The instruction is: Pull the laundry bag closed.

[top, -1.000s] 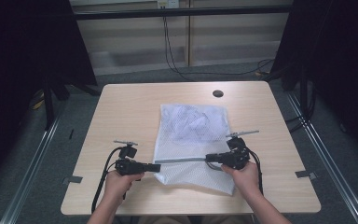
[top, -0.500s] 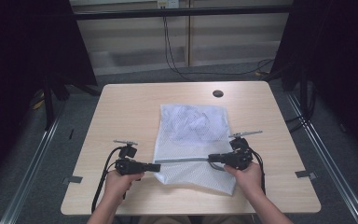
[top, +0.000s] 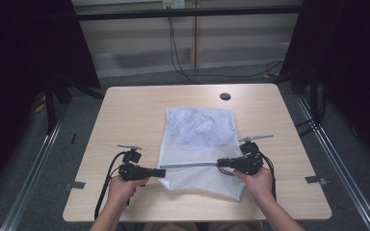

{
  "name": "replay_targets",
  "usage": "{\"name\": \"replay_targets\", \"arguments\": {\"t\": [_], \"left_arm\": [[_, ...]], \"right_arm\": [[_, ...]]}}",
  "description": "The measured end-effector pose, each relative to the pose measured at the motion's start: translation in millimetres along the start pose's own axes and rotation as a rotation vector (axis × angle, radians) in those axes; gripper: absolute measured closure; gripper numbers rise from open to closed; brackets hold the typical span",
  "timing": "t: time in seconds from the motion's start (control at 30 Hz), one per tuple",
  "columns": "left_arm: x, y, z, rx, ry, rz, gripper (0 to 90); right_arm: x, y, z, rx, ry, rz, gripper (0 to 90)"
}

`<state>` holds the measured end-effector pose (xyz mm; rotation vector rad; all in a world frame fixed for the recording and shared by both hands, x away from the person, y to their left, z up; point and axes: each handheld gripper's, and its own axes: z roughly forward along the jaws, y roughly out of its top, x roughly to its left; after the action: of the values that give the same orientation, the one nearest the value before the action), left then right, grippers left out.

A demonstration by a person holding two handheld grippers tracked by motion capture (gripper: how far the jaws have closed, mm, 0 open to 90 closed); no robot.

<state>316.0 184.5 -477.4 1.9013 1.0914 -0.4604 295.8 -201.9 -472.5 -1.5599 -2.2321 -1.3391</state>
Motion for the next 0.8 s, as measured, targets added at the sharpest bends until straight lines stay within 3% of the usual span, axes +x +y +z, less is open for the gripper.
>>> {"name": "replay_targets", "arguments": {"t": [0.8], "left_arm": [[0.4, -0.8, -2.5, -0.005, -0.002, -0.004, 88.2]], "right_arm": [[-3.8, -1.4, -5.8, -0.001, -0.013, -0.006, 86.6]]}}
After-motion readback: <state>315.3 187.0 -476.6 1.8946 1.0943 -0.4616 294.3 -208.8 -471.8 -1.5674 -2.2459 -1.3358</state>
